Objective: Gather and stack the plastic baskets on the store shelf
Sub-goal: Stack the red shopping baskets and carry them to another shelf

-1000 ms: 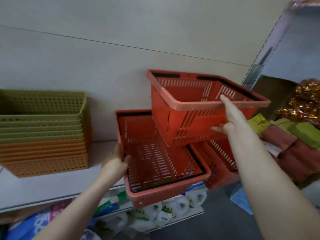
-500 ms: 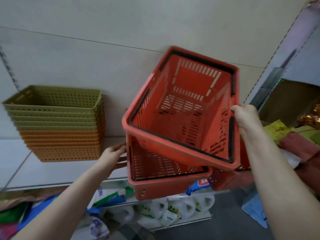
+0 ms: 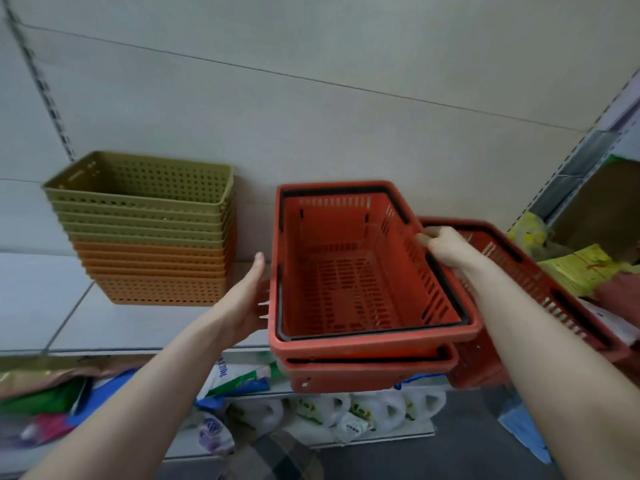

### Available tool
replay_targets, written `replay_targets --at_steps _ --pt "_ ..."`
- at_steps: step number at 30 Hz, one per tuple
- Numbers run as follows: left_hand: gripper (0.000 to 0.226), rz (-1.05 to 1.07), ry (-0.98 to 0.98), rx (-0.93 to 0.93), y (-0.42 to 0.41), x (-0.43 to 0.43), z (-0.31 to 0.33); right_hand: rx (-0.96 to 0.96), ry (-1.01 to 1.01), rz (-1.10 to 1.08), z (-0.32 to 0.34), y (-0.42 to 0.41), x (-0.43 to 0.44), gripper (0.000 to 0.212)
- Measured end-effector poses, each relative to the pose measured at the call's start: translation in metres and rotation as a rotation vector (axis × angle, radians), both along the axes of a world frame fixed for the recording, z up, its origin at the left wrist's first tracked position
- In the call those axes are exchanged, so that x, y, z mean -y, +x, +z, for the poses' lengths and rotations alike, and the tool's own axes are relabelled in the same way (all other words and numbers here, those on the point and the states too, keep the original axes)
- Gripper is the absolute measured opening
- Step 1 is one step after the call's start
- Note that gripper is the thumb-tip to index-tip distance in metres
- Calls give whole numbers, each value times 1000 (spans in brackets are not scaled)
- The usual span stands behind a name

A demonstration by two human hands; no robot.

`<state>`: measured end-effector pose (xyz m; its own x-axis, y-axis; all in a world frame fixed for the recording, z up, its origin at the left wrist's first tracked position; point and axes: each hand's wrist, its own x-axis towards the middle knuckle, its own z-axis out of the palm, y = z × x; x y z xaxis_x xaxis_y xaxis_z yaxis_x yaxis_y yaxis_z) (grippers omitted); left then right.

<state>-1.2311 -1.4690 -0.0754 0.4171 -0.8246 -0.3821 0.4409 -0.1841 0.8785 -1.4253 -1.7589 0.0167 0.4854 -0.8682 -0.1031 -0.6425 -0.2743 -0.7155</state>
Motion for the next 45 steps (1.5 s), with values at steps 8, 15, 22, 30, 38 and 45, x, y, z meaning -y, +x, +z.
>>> replay_targets --at_steps 8,15,22,30,38,45 --pt "39 -30 109 485 -15 17 2 -357 -213 116 -63 13 -5 50" --pt "50 -58 168 589 -9 15 5 -349 -246 86 -66 10 -7 46" --pt "63 -101 331 982 -13 31 19 -169 -453 67 -43 -34 -21 50" --pt "67 -74 180 1399 -92 149 68 -157 -592 -129 -17 -138 93 52" --pt "76 -385 417 1235 -197 333 42 -485 -436 -152 -46 -196 229 64" --pt "72 -305 659 1001 -196 354 14 -466 -280 -50 -87 -202 275 31"
